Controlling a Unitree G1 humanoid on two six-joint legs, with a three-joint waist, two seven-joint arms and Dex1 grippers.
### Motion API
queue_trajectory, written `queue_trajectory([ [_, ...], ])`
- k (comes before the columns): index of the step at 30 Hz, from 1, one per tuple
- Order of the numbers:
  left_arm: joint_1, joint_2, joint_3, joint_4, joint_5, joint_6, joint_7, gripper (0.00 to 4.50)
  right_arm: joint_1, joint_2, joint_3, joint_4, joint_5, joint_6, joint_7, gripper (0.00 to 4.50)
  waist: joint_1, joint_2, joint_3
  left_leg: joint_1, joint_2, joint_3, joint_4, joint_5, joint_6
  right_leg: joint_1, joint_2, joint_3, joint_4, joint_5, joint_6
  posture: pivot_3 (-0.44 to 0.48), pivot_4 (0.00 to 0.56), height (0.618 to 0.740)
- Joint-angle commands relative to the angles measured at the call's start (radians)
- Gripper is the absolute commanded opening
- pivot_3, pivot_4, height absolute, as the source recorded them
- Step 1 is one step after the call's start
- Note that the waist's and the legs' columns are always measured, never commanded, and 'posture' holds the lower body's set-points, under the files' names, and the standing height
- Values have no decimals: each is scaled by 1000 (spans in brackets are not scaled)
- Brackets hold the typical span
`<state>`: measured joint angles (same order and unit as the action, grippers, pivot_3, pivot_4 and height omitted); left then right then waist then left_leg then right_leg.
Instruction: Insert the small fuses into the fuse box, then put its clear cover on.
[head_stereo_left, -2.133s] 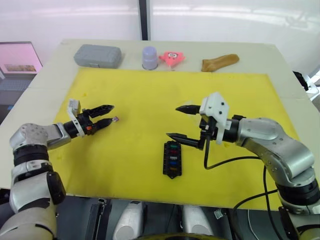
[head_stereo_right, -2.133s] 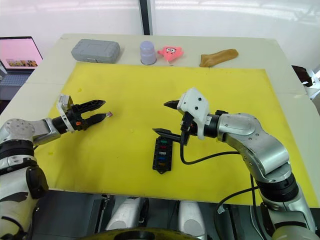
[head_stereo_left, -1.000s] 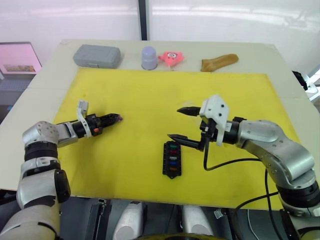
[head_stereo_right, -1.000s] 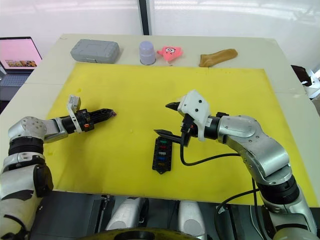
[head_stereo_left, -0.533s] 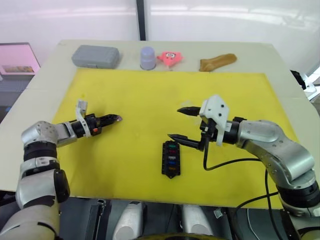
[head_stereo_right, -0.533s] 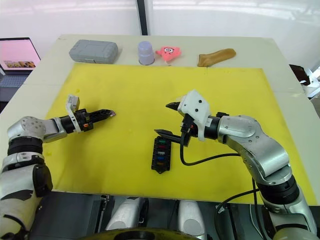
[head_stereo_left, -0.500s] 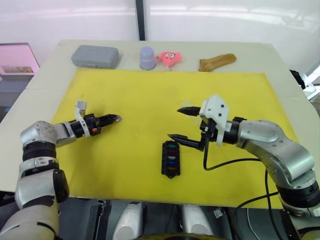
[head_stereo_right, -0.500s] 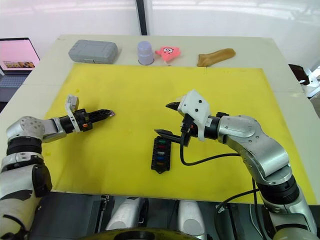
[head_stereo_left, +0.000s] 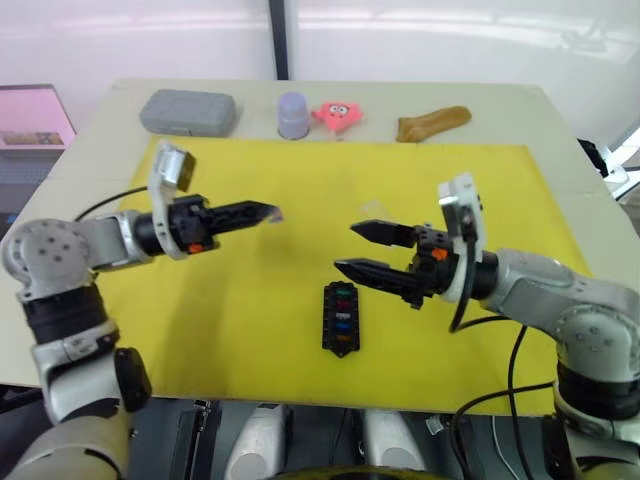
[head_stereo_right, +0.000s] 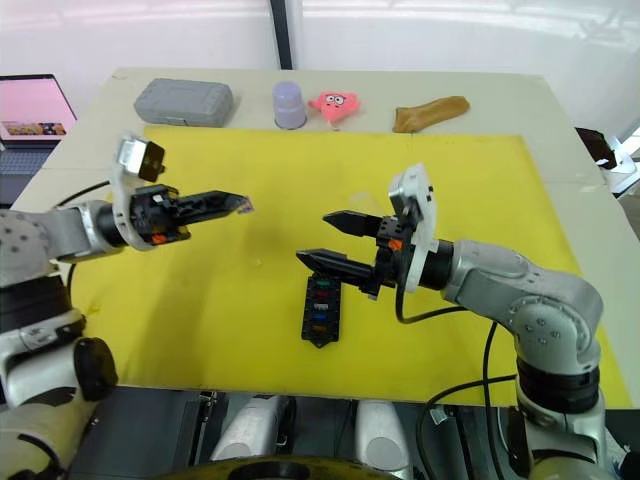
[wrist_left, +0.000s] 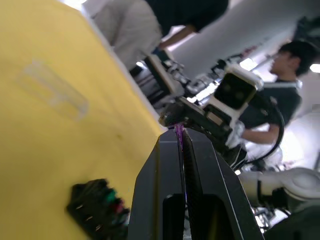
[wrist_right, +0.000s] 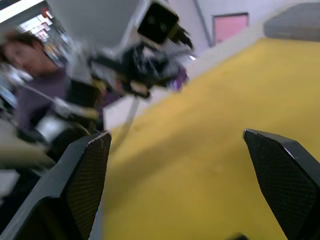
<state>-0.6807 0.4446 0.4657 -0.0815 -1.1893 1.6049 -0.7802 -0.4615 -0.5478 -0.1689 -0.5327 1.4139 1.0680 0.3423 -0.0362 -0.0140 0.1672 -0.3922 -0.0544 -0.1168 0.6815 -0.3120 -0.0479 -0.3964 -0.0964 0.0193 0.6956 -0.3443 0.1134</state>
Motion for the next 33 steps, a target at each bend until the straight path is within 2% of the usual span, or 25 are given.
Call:
queue_trajectory([
  [1,-8,-42,38,-60,-113,-22,77,15,-46,2,8,17,174,-28,-128,4500,-5,0,0,0,0,0,0,0,0,0,0,0,0,0,0,0,150,740],
  [8,8,-119,10,-64,-264,-135,258,15,-76,-6,42,24,251,-93,-241,4500,-6,0,0,0,0,0,0,0,0,1,1,-1,0,0,0,0,150,740],
  [11,24,-131,-11,-75,-310,-198,290,0,-63,-11,53,3,250,-113,-258,3570,-5,0,0,0,0,0,0,0,0,1,2,-1,0,0,0,0,150,740],
  [13,34,-135,-31,-77,-340,-233,314,0,-58,-7,56,-6,243,-131,-273,2604,-6,0,0,0,0,0,0,0,0,1,2,-1,-1,0,0,0,150,740],
  [20,54,-133,-110,-86,-422,-333,378,0,-65,-3,60,2,256,-183,-307,2604,-5,0,0,0,0,0,0,0,0,1,3,0,-1,0,0,0,150,740],
  [31,74,-85,-181,-76,-479,-423,399,0,-70,-19,70,2,316,-211,-309,2604,-5,0,0,0,0,0,0,0,0,2,3,0,-3,0,0,0,150,740],
  [32,74,-80,-186,-77,-480,-428,397,0,-69,-21,74,2,315,-211,-312,2095,-5,0,0,0,0,0,0,0,0,2,4,0,-3,0,0,0,150,740],
  [33,75,-76,-190,-78,-482,-433,396,0,-70,-24,76,-2,312,-212,-311,2095,-5,0,0,0,0,0,0,0,0,2,4,0,-3,0,0,0,150,740],
])
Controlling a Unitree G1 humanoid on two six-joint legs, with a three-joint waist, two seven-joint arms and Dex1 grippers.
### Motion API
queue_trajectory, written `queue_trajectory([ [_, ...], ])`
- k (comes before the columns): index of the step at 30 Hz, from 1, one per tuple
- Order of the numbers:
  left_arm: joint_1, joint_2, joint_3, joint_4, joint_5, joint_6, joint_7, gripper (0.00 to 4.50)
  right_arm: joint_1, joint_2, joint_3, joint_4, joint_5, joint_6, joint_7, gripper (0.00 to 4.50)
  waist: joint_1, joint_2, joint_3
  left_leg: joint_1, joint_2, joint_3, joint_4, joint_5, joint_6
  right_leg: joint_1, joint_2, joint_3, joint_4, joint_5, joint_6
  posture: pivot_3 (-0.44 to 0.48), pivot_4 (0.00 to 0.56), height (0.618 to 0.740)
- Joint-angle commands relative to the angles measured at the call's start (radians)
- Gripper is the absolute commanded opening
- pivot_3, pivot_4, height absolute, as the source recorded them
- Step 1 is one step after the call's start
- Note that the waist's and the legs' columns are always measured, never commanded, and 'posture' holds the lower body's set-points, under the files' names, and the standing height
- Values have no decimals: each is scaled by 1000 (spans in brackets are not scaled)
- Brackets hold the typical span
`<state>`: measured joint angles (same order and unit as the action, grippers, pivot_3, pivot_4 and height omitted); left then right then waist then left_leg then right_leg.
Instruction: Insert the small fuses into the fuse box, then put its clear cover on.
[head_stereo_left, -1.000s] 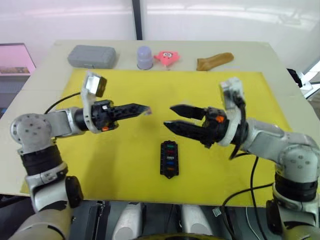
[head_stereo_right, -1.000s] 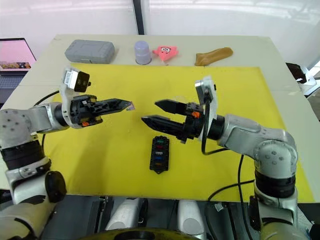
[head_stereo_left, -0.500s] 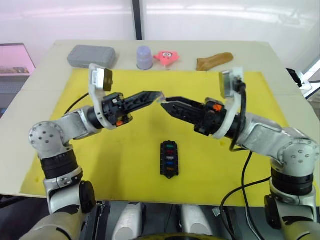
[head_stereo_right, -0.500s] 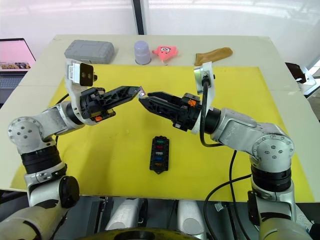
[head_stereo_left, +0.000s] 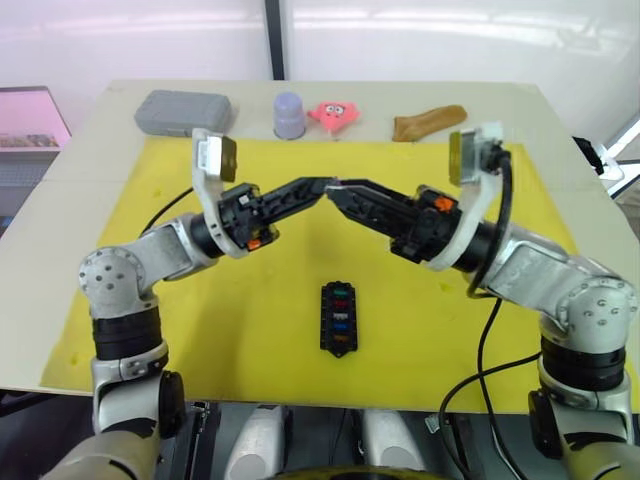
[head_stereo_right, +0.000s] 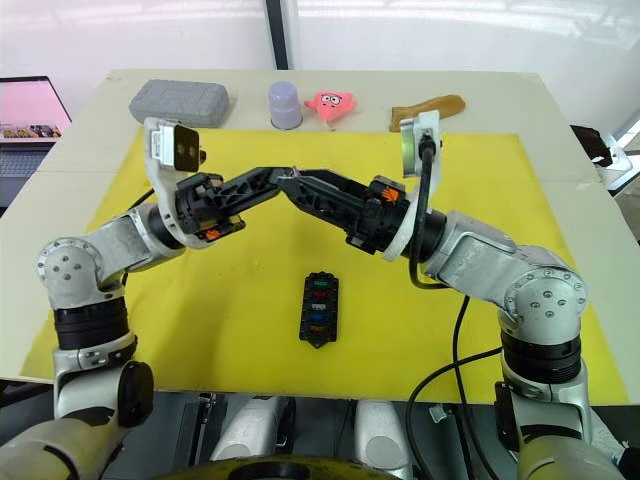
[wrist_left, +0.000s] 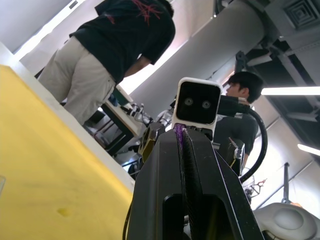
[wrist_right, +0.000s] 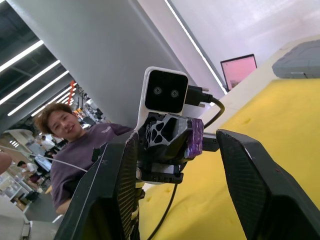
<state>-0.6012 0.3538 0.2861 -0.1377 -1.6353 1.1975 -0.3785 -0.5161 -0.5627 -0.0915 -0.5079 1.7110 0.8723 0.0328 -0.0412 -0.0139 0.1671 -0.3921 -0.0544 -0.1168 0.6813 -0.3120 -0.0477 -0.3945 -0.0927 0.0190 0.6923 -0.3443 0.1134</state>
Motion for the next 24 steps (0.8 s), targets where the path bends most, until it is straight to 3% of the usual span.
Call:
queue_trajectory([
  [1,-3,19,-14,-22,-36,-31,-7,0,-15,-11,1,-29,11,-18,1,2095,0,0,0,0,0,0,0,0,0,0,0,0,0,0,0,0,150,740],
  [11,4,58,-44,-19,-39,-59,-31,0,-17,-17,-1,-32,23,-35,-11,2095,0,0,0,0,0,0,0,0,0,1,0,0,-2,0,0,0,150,740],
  [14,1,59,-50,-14,-30,-67,-35,0,-18,-19,-1,-33,17,-37,-8,1339,0,0,0,0,0,0,0,0,0,1,1,0,-2,0,0,0,150,740],
  [17,1,59,-57,-11,-28,-75,-39,0,-16,-21,1,-36,21,-38,-8,20,0,0,0,0,0,0,-1,0,0,1,1,0,-2,0,0,0,150,740],
  [21,6,60,-69,-13,-24,-86,-41,0,-17,-22,1,-37,39,-45,-17,20,0,0,0,0,0,0,-1,0,0,1,1,0,-2,0,0,0,150,740],
  [24,13,71,-69,12,-40,-81,-30,996,-21,-24,-2,-35,69,-51,-26,0,-1,0,0,0,0,0,-1,0,0,1,1,0,-3,0,0,0,150,740],
])
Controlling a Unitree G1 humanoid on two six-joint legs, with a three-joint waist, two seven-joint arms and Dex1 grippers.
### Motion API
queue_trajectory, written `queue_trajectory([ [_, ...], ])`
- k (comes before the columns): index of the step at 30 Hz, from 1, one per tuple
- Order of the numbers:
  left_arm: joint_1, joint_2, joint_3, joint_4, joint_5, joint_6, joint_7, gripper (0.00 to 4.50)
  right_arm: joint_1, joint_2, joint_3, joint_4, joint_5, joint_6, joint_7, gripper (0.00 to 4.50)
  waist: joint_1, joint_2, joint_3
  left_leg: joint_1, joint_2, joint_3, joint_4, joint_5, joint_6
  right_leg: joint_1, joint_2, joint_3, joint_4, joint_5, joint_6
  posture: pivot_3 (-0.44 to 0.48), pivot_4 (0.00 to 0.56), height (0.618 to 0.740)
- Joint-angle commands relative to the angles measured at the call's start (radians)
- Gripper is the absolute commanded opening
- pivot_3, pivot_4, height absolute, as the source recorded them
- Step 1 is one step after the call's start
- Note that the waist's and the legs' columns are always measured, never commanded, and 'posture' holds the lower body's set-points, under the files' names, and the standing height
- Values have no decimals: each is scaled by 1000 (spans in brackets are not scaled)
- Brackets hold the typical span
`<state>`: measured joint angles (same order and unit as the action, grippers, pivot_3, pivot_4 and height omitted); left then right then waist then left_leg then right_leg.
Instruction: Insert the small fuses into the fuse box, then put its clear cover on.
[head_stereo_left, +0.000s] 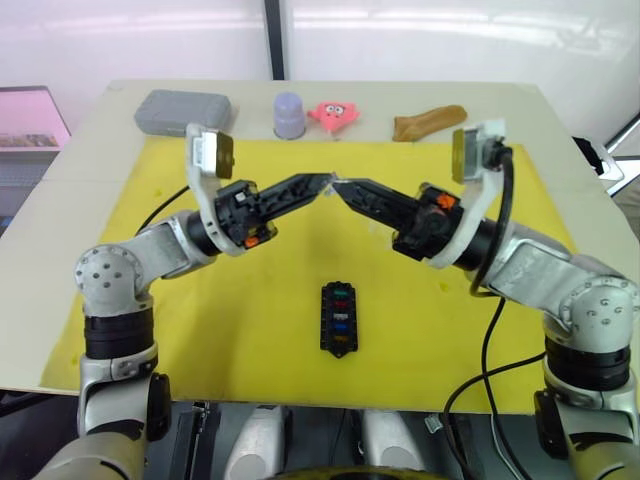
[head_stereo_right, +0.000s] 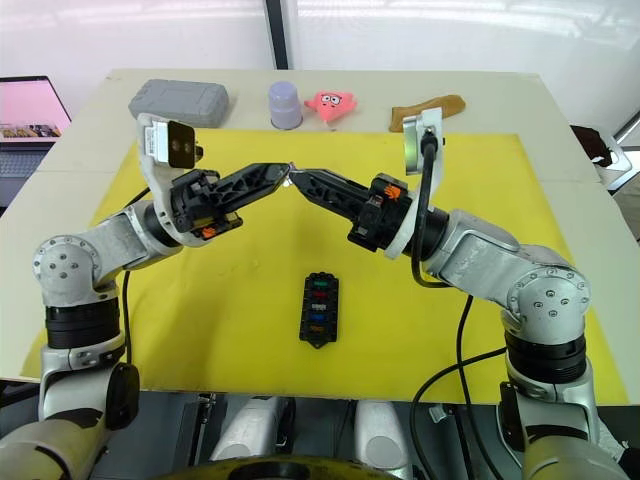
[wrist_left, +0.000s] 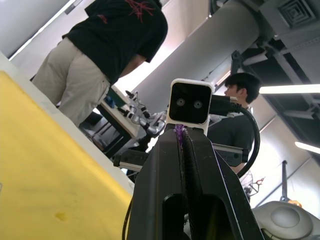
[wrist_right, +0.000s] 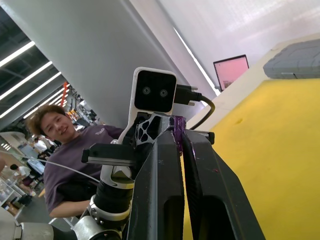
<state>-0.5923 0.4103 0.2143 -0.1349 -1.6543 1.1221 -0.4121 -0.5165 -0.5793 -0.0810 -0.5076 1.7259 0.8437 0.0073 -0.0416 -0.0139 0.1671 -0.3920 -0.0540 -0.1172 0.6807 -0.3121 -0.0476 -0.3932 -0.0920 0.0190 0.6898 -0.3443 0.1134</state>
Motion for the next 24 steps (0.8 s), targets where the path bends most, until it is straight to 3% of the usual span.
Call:
queue_trajectory([
  [1,5,39,5,13,-1,5,-24,1481,-23,-13,-14,-33,66,-21,-3,0,0,0,0,0,0,0,0,0,0,0,0,0,0,0,0,0,150,740],
  [6,-20,218,14,40,120,51,-233,4131,-35,-79,-24,-13,116,7,11,0,-3,0,0,0,0,0,-2,0,0,-1,2,0,-1,0,0,0,150,740],
  [7,-20,274,4,24,150,70,-306,4453,-38,-105,-27,-6,123,20,23,0,-4,0,0,0,1,0,-2,0,0,-1,2,0,-1,0,0,0,150,740],
  [10,52,462,-102,-93,378,-7,-577,4453,-52,-223,-33,8,85,97,112,0,-4,2,0,0,1,0,-4,0,0,-1,3,1,-3,0,0,0,150,740],
  [14,164,590,-256,-192,686,-254,-805,4453,-57,-328,4,-35,-99,156,268,0,1,3,1,1,1,1,-7,0,0,1,2,1,-7,0,0,0,150,740],
  [16,192,564,-310,-201,837,-418,-828,4453,-61,-347,32,-66,-219,146,366,0,3,2,1,1,2,1,-7,0,0,1,2,1,-7,0,0,0,150,740],
  [19,194,494,-341,-184,968,-566,-811,4453,-65,-355,76,-93,-358,132,454,0,9,2,1,1,2,1,-6,-1,2,1,2,1,-8,0,0,0,150,740],
  [24,202,392,-404,-177,1118,-750,-823,4453,-92,-431,321,-162,-836,4,629,0,9,2,1,0,2,1,-6,-1,2,0,1,1,-8,0,0,0,150,740],
])
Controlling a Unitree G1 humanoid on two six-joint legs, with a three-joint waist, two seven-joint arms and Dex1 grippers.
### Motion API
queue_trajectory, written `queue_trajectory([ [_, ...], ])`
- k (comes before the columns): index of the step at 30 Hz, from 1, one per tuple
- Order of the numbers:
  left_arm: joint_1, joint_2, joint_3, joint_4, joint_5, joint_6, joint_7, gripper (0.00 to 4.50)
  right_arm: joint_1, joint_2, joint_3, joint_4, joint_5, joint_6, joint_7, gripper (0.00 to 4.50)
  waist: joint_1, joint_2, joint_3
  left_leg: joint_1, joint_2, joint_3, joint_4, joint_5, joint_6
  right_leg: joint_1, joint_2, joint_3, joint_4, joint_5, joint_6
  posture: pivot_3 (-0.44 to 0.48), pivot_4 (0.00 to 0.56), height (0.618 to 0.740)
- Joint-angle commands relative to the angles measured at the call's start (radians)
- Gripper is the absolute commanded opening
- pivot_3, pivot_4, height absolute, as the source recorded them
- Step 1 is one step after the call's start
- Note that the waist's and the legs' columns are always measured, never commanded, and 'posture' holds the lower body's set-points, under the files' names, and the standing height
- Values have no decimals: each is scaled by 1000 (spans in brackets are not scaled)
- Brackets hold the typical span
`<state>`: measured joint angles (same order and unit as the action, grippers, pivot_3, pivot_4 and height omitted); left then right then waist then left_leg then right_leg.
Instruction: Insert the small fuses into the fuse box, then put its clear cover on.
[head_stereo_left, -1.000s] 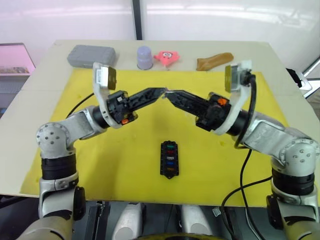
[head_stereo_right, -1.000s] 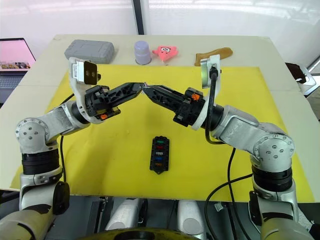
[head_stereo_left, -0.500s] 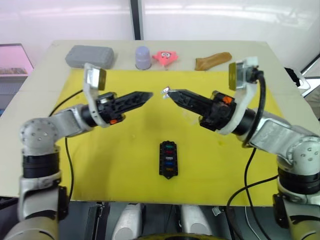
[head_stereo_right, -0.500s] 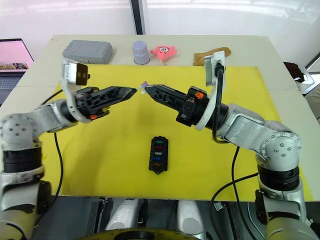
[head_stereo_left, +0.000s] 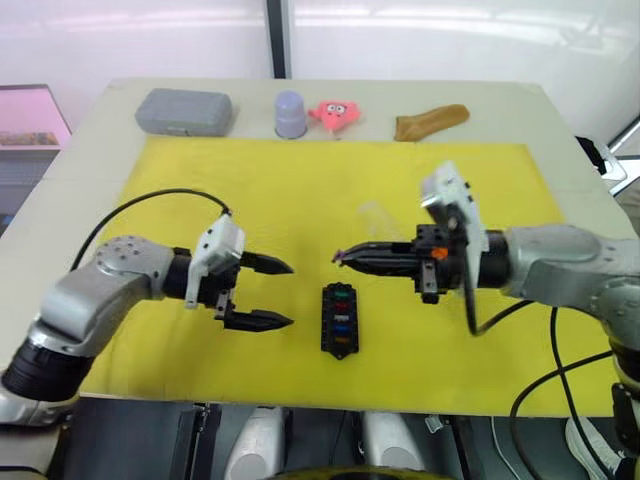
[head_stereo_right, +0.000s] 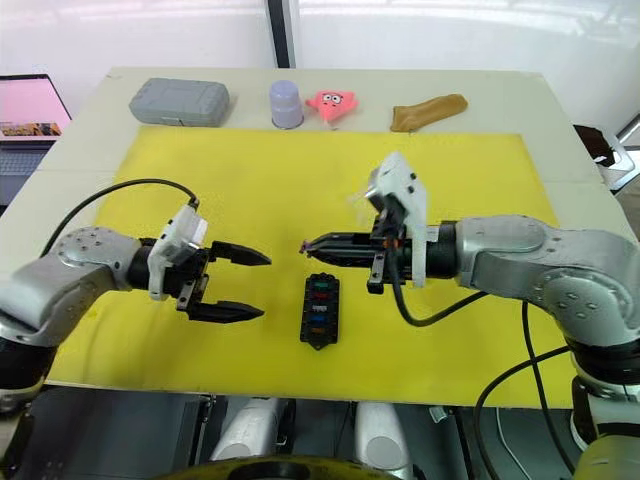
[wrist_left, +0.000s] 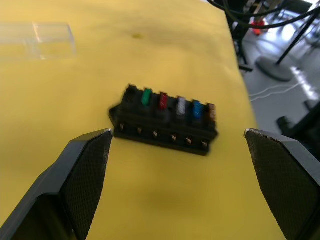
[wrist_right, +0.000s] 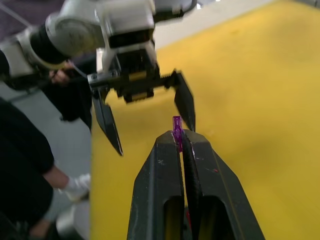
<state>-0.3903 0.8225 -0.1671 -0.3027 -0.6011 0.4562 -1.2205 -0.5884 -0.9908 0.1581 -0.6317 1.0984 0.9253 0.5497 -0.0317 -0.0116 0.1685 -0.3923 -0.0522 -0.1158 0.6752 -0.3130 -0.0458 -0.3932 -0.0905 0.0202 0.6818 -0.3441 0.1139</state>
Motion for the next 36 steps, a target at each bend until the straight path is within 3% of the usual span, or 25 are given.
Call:
queue_trajectory([
  [1,1,-30,-30,4,86,-105,-18,4453,-22,-19,105,-35,-257,-102,112,0,-2,0,0,0,0,0,0,0,0,0,0,0,0,0,0,0,150,740],
  [6,-11,-66,-60,89,198,-222,-32,4453,-25,1,197,-4,-466,-175,199,0,-5,0,0,0,0,0,0,0,0,0,0,0,0,0,0,0,150,740],
  [14,-16,-110,-56,110,243,-248,-21,4453,-37,88,252,78,-654,-225,262,0,-4,0,0,0,0,-1,1,0,0,0,0,-1,1,0,0,0,150,740],
  [36,-23,-137,-67,84,273,-213,-17,4453,5,142,252,115,-831,-266,395,0,-4,0,0,0,0,-1,2,0,0,0,0,-1,1,0,0,0,150,740],
])
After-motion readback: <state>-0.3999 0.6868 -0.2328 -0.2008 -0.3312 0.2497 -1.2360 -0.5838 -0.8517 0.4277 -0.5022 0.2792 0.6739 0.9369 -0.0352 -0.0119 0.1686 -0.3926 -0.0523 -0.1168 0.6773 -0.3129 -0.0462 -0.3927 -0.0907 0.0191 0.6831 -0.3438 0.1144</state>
